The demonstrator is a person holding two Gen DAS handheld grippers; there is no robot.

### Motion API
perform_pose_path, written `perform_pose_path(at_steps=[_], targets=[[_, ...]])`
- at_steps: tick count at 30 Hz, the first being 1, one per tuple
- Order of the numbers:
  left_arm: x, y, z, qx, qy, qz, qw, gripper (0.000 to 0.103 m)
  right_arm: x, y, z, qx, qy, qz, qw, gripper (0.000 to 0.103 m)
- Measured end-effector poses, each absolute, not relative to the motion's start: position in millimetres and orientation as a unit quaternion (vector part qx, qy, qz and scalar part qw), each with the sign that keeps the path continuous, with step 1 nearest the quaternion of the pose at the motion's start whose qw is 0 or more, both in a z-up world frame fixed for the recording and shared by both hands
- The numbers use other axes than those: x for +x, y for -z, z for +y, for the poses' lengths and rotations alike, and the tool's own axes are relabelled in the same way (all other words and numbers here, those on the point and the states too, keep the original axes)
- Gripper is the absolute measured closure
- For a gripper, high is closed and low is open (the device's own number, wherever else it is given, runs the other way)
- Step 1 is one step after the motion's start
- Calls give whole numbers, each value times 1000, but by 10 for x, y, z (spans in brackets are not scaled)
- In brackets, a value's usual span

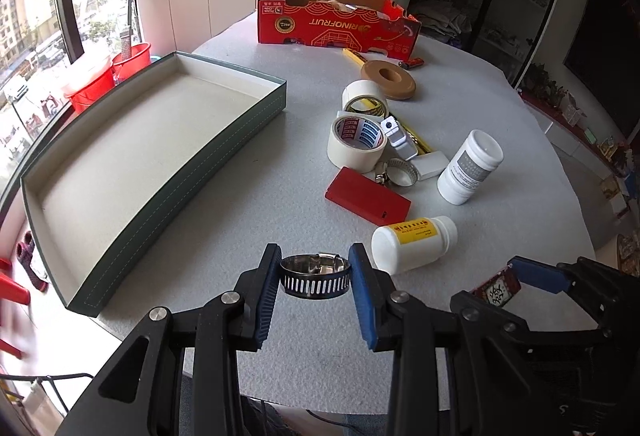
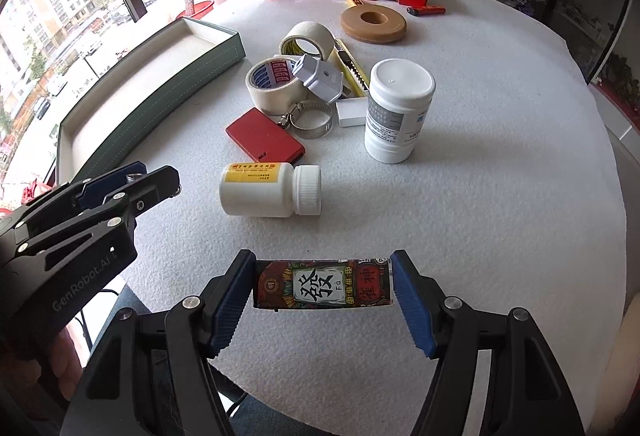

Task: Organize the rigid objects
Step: 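Carry the printed box with the right tool while the left tool carries the clamp to the tray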

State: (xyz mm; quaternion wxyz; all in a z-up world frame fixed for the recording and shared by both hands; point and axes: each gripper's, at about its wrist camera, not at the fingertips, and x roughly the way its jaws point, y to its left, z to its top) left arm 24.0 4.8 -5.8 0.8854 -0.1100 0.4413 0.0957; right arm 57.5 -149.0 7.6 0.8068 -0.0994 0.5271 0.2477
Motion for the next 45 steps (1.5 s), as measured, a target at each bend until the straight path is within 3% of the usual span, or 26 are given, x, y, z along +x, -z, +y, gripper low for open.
perform_pose_path(at_steps=[19, 37, 45], targets=[[-270, -501, 484, -146, -141, 370, 907, 65, 399, -508, -1000, -117, -285, 493, 814, 33], [-336, -1159, 1568, -158, -273, 298, 901, 65, 763, -1306, 67, -104, -379, 431, 812, 33], [-76, -953, 1981, -152, -327, 319, 876, 65, 1083, -1328, 602, -100, -397, 427, 806, 33]])
